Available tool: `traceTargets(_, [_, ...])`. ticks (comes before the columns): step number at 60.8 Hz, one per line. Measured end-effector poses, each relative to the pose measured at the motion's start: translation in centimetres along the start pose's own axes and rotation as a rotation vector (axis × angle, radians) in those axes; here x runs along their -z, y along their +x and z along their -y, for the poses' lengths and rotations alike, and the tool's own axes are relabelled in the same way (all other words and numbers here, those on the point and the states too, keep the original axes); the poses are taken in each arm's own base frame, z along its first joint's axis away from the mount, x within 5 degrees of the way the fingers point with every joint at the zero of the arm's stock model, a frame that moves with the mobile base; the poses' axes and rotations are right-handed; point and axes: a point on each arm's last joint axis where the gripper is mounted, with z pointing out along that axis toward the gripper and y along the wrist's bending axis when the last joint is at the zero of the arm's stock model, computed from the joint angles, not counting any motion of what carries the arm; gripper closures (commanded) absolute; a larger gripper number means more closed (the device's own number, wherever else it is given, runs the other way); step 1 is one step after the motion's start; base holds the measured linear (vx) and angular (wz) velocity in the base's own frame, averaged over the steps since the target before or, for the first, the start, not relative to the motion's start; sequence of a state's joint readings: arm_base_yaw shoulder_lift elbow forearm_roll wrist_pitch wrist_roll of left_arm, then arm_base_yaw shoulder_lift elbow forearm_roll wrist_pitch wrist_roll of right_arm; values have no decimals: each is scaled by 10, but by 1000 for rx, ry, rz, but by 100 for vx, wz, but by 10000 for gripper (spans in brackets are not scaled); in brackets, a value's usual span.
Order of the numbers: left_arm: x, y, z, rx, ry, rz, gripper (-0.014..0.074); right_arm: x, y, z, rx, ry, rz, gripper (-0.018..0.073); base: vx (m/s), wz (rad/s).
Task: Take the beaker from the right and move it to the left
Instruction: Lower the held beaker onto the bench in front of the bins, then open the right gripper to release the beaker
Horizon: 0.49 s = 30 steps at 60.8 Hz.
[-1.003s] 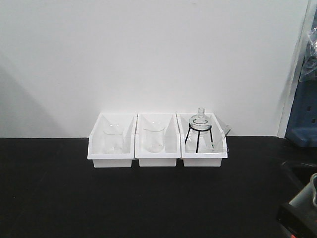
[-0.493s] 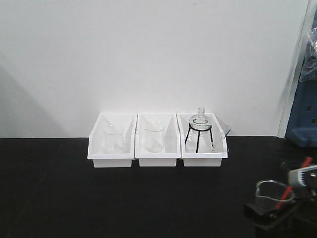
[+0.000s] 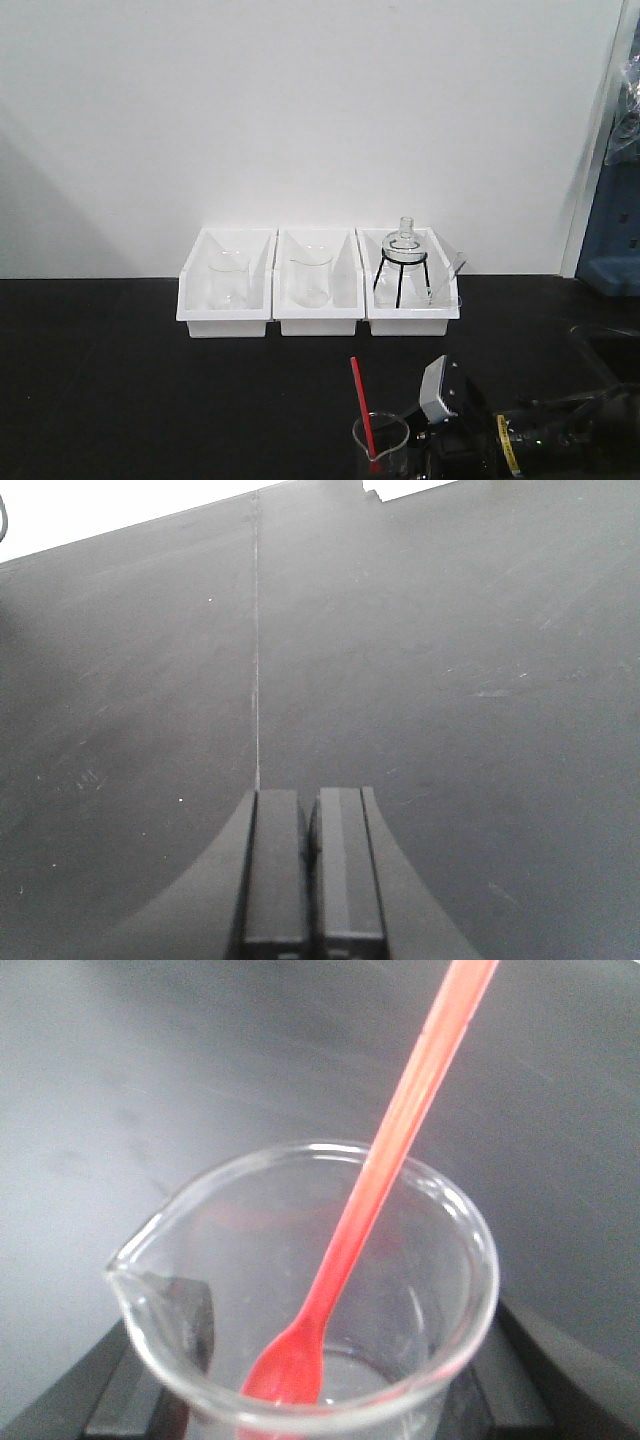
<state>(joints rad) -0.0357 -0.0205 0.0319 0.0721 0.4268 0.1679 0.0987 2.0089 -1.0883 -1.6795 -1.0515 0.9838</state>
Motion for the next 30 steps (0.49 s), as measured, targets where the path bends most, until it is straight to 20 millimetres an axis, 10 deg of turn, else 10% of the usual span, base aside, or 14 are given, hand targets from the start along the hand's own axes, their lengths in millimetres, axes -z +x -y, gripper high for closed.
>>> traceTargets(30, [0,0,0,0,0,0,603,-25,25,25,66,20,164,560,0,0])
